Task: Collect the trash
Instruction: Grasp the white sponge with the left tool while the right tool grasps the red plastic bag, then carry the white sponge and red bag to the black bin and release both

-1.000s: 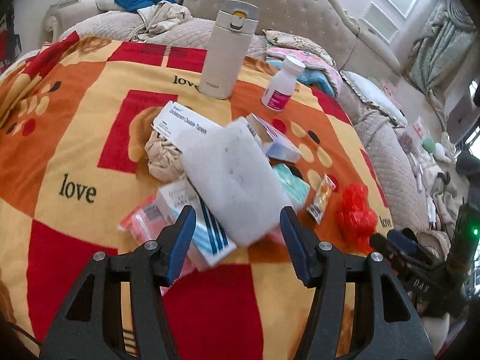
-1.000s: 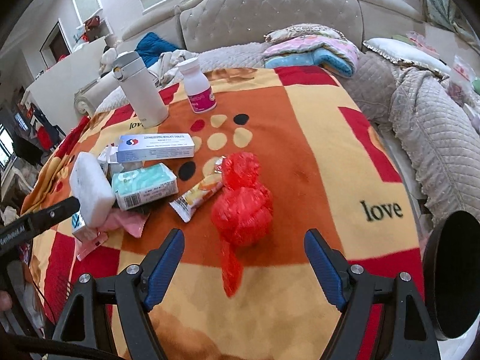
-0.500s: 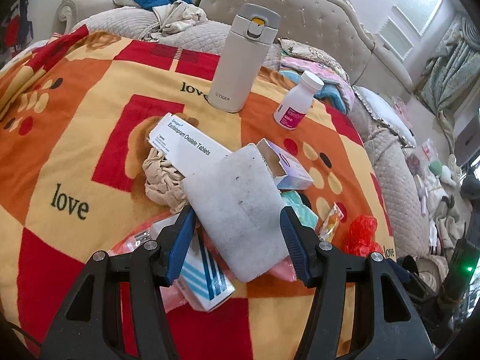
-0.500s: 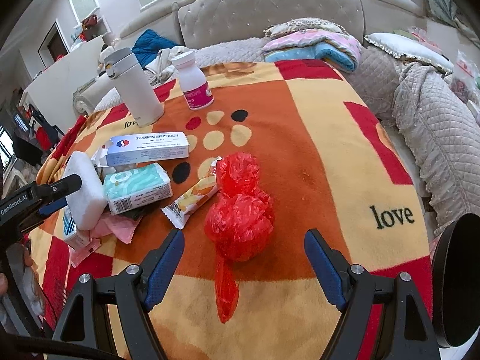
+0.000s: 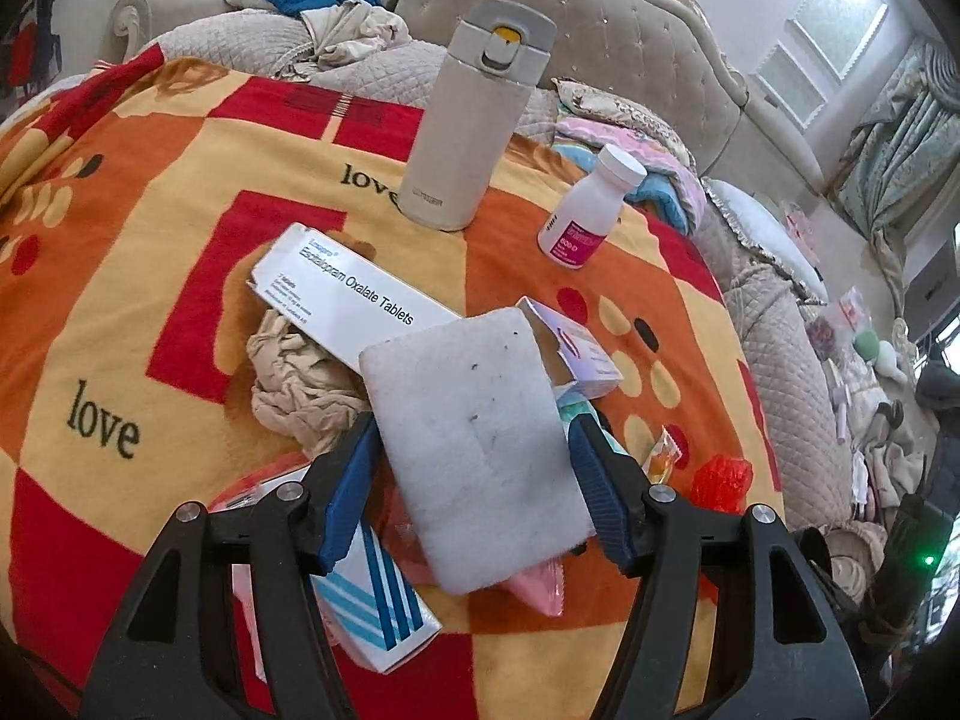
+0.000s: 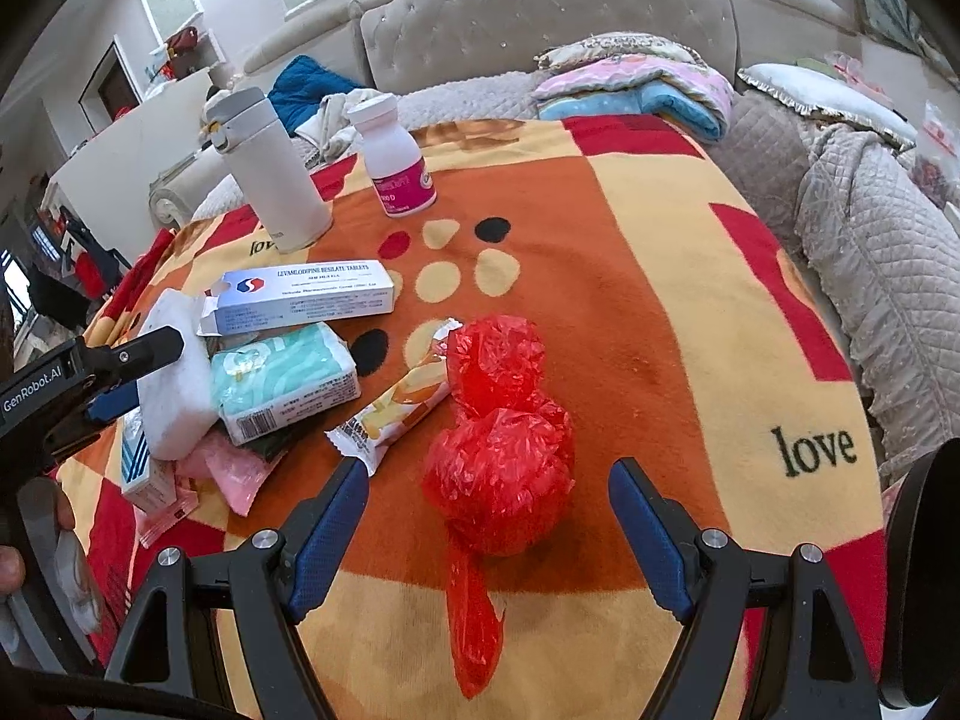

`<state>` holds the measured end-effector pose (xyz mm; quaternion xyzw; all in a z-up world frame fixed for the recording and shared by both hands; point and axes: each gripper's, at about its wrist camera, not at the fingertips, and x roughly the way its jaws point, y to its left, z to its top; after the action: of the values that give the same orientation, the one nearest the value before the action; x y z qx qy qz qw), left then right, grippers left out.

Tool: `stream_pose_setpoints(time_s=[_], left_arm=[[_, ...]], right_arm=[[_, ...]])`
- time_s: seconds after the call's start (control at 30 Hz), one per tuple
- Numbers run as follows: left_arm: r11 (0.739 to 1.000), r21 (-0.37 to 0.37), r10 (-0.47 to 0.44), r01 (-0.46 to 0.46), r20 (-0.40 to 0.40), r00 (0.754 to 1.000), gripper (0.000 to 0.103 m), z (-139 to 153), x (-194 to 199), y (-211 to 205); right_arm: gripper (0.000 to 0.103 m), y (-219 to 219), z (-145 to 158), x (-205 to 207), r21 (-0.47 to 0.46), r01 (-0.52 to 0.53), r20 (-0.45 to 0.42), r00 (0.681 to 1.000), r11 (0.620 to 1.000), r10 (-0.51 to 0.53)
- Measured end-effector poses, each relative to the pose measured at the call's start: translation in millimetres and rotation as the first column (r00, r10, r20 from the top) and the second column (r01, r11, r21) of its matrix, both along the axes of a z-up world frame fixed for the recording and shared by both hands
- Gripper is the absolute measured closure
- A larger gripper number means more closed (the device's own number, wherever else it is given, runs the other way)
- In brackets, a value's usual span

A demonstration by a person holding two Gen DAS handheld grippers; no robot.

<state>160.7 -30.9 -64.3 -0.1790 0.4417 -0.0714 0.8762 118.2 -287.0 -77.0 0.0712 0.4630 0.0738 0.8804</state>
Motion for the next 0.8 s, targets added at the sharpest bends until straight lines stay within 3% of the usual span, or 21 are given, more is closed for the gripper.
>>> stream_pose_setpoints(time_s=[0.17, 0.23, 0.27, 0.5, 0.8], left_arm=[[1.0, -0.017, -0.025, 0.025, -0.013, 1.0, 0.047, -5.8, 0.2, -0.5], [0.999, -0.023, -0.028, 0.028, -0.001, 1.0, 0.047, -3.9, -4.0, 1.9], [0.999, -0.027, -0.03, 0.03, 0.002, 1.0, 0.047, -2.6, -5.7, 3.1], [0.997, -0.053, -0.05, 0.053, 0.052, 0.997, 0.048, 23.1, -24.8, 8.6], [0.985, -0.025, -0.167, 0.17, 0.089, 0.982, 0.048, 44.9, -52.1, -35.4]], right_arm=[[0.027, 1.3, -8.0, 2.0, 0.006, -0.01, -0.008, 1.0, 1.0, 0.01], [0.052, -0.6, -10.8, 1.7, 0.013, -0.009, -0.013, 1.0, 1.0, 0.009], [0.057, -1.9, -11.9, 0.8, 0.018, -0.01, -0.018, 1.0, 1.0, 0.01], [0.063, -6.9, 2.7, -17.5, 0.049, -0.035, 0.036, 0.999, 0.998, 0.033], [0.063, -22.4, 29.3, -49.4, 0.067, -0.032, 0.091, 0.995, 0.997, 0.026]])
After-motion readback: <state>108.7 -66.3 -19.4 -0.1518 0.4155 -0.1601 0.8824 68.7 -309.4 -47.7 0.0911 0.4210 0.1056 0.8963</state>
